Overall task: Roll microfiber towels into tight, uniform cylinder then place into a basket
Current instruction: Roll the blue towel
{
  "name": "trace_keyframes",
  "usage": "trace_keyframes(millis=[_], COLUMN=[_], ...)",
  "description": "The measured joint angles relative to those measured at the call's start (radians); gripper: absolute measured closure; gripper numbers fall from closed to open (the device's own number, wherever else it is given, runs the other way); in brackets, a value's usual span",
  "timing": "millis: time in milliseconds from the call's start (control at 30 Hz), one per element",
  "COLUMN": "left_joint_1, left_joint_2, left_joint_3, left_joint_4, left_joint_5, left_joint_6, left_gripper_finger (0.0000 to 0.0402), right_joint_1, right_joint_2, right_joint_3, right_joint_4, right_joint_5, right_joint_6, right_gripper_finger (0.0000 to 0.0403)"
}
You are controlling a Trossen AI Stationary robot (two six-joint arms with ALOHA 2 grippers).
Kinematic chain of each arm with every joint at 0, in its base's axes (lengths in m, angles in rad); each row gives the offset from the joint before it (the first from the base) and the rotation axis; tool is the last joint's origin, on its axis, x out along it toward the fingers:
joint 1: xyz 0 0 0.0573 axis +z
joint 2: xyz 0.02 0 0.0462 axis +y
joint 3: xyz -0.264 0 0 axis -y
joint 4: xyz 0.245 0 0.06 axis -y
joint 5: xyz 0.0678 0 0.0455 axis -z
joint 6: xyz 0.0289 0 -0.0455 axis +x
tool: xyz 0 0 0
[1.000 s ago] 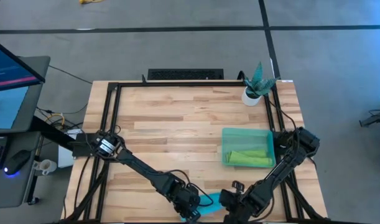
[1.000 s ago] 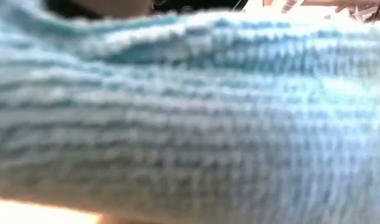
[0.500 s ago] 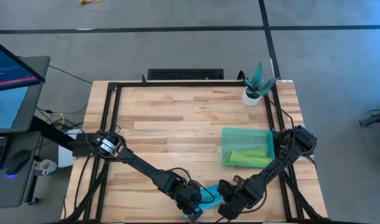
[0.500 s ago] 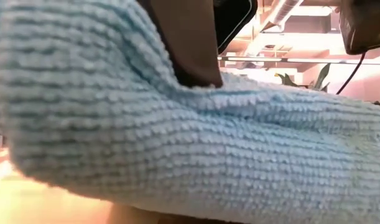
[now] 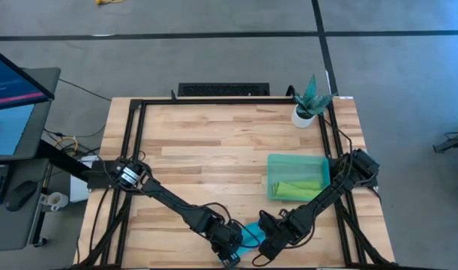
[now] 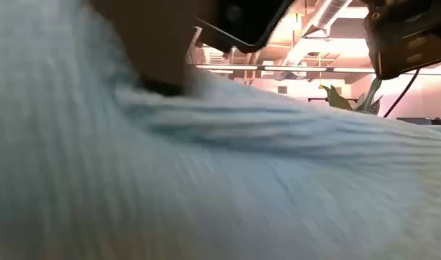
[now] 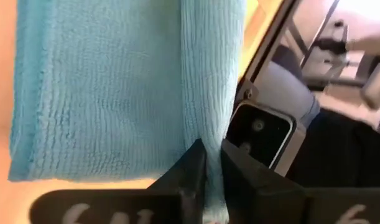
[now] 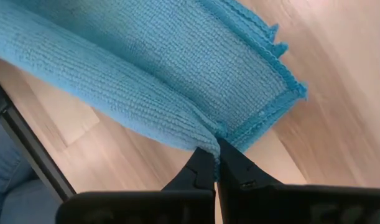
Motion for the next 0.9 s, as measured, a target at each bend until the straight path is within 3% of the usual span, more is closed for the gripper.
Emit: trace_keyframes(millis=[233,467,633,767,900], left_joint_1=[-0.017,-0.028,-0.094,-0.163,-0.221], left_joint_2=[0.0,0.0,-0.045,-0.107,-0.137], left_joint_3=[-0.002,-0.002,-0.002,-0.001,0.002], left_joint_4=[-0.071,-0.206,-0.212,-0.162,0.014], left_joint_5=[0.071,0.009,-0.188,-0.422,-0.601], left_joint_6=[0.124,0.275,0.327,0.391,0.522], left_gripper_finger=[0.0303,0.0243,0.0242,0.025,0.0257], right_joint_1=[-0.013,-0.02,-0.032,-0.038,-0.042], right_joint_2=[0.0,0.001,0.002,0.002,0.002], right_joint_3=[-0.004,-0.005,-0.004,-0.004,-0.004], right_joint_4=[-0.033,-0.031,-0.029,-0.027,-0.027], right_joint_5=[-0.03,-0.055,-0.058,-0.06,-0.06], right_joint_6=[0.0,0.0,0.0,0.0,-0.001], right_gripper_finger=[0.039,0.0388,0.0388,0.0388,0.039])
